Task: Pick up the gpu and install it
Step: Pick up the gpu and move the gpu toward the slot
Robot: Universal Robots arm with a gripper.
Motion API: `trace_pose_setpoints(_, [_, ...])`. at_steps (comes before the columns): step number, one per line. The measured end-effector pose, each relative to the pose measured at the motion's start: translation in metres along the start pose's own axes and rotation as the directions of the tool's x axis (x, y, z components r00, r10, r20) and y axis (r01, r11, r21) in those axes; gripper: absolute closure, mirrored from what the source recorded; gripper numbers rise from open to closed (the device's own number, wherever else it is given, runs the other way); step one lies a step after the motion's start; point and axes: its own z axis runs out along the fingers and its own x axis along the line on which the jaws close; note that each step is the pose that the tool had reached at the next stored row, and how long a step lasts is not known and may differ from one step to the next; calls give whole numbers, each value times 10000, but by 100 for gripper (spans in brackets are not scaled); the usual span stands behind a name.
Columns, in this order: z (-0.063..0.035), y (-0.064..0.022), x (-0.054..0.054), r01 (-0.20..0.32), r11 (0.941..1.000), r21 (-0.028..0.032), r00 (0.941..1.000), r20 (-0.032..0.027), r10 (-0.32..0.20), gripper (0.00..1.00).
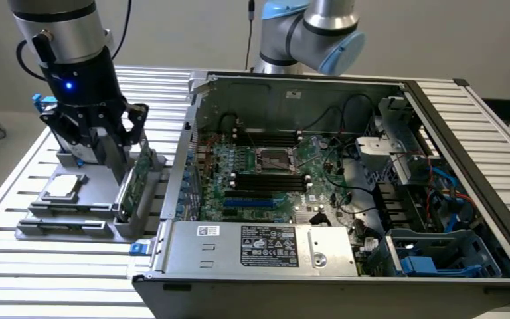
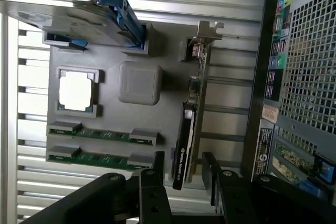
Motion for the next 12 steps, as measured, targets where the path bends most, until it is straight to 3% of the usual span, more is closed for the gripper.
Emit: trace_pose_setpoints(12, [217, -9, -32, -529, 9986, -8, 9986, 66, 529, 58])
